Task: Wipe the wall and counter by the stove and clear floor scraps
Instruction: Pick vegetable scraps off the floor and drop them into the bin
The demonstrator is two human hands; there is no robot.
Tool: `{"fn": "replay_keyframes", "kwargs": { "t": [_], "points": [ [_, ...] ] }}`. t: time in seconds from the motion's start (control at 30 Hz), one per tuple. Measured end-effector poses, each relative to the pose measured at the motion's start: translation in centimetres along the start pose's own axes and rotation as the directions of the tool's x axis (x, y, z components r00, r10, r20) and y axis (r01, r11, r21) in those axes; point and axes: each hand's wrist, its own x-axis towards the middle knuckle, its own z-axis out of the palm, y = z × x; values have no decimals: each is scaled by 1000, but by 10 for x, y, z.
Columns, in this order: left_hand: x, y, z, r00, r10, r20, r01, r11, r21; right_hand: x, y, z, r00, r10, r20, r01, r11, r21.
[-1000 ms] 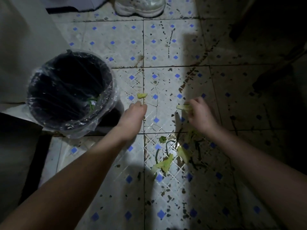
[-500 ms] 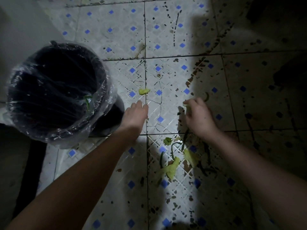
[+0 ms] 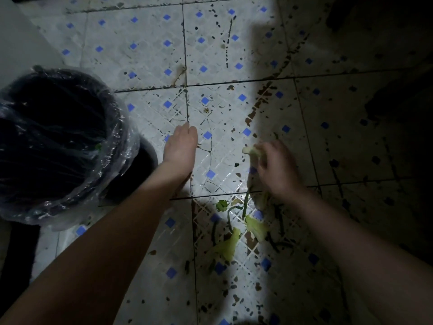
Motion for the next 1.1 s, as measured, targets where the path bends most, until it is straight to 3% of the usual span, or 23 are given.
{"fn": "replay_keyframes", "kwargs": {
  "t": [0.1, 0.23, 0.47, 0.63, 0.83, 1.1],
  "points": [
    [2, -1, 1, 1000, -8, 8, 7, 1000, 30, -4, 14, -3, 998, 16, -62, -23, 994, -109],
    [-2, -2, 8, 999, 30, -23, -28, 997, 70, -4, 27, -1, 997, 57, -50, -62, 993, -105],
    [-6, -9, 8, 999, 11, -33, -9, 998, 64, 11, 29, 13, 990, -67, 127, 74, 996, -49],
    [-10, -7, 7, 999, 21, -41, -19, 998, 59, 16, 27, 16, 967, 17, 256, 29, 985, -172],
    [-19, 2, 9, 996, 47, -80, -47, 999, -9, 8, 23, 12, 990, -84, 112, 106, 973, -204],
    [-39, 14, 9, 995, 83, -48, -85, 996, -35, -1, 33, 14, 985, -80, 151, 120, 954, -276]
  ]
}}
